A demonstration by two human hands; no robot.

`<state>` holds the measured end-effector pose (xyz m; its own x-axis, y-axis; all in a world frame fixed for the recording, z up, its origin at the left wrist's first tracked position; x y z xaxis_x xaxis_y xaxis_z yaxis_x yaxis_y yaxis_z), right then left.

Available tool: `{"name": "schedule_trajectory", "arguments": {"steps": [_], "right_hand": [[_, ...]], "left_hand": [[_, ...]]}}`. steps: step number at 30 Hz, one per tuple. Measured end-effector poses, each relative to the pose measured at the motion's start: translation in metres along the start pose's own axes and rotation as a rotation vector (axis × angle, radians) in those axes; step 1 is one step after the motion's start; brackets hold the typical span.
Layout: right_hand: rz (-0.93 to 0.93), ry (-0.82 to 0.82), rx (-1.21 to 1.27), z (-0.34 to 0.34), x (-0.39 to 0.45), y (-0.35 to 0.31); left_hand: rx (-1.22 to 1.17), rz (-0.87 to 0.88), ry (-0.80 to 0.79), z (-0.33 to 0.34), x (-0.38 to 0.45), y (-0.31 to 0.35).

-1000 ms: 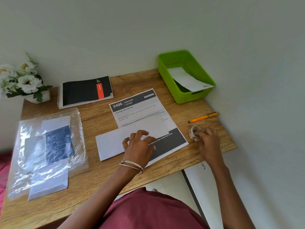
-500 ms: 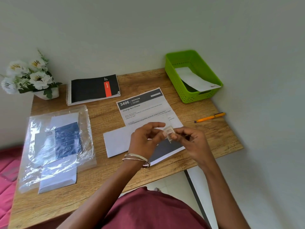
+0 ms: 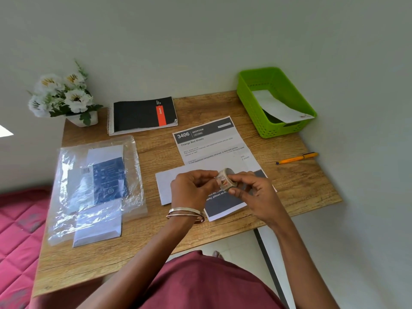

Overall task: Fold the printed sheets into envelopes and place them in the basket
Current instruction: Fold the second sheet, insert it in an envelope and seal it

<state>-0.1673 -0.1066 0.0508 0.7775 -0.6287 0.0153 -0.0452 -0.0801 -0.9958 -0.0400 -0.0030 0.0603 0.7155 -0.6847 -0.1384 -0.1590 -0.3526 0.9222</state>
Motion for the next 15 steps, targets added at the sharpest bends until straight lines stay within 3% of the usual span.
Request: {"name": "schedule_trajectory", "arguments": {"steps": [8, 15], "right_hand": [[0.028, 0.029, -0.071, 0.006, -0.003, 0.002], [0.028, 0.033, -0.201, 0.007, -0.005, 0.0]], "left_hand": [[-0.037, -0.084, -0.072, -0.001, 0.002, -0.013], [0.131, -0.08, -0.116, 0.005, 0.002, -0.017]]}}
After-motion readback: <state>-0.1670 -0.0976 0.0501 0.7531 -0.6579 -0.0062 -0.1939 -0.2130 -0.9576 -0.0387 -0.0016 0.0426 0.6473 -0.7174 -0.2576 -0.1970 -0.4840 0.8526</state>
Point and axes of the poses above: each hand's wrist, its own x-axis towards the middle knuckle, its own z-axis out of the palm, y = z × x, the point moved 6 cm from there along x, towards the middle knuckle, and after that the axes turned 10 degrees about x, right-handed, at the moved point
